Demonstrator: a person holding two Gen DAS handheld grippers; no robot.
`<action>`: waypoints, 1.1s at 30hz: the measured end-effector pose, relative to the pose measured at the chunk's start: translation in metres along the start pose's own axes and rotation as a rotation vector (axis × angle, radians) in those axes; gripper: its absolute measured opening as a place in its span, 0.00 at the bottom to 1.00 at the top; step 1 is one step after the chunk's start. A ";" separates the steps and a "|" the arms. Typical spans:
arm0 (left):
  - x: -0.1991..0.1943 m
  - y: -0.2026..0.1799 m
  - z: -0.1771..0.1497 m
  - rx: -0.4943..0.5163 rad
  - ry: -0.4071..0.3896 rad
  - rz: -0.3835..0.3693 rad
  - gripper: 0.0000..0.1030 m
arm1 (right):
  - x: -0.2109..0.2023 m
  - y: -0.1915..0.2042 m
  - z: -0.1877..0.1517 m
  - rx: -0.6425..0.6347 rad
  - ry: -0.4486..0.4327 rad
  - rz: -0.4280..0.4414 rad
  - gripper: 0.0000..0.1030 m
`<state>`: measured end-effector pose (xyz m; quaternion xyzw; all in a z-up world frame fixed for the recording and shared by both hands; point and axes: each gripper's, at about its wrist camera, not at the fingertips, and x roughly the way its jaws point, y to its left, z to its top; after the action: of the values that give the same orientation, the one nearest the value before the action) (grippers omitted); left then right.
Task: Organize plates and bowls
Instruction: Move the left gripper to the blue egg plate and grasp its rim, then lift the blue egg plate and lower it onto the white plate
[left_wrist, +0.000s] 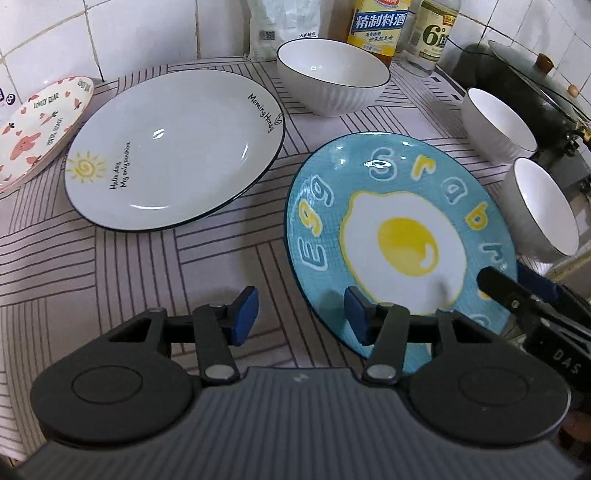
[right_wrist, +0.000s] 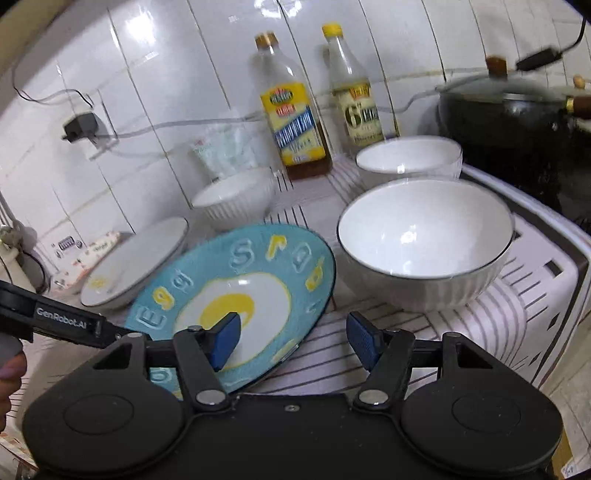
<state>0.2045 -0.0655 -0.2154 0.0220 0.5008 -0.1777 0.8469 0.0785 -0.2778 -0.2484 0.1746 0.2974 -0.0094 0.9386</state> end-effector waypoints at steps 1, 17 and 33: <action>0.002 0.000 0.001 -0.007 -0.005 -0.005 0.42 | 0.003 -0.002 0.001 0.017 0.007 0.002 0.54; 0.014 0.016 0.011 -0.164 0.025 -0.117 0.19 | 0.016 -0.022 0.017 0.172 0.170 0.081 0.20; 0.001 0.002 0.015 -0.064 0.028 -0.074 0.23 | 0.006 -0.011 0.021 -0.026 0.224 0.142 0.24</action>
<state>0.2179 -0.0675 -0.2089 -0.0213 0.5185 -0.1922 0.8329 0.0935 -0.2944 -0.2390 0.1828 0.3876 0.0805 0.8999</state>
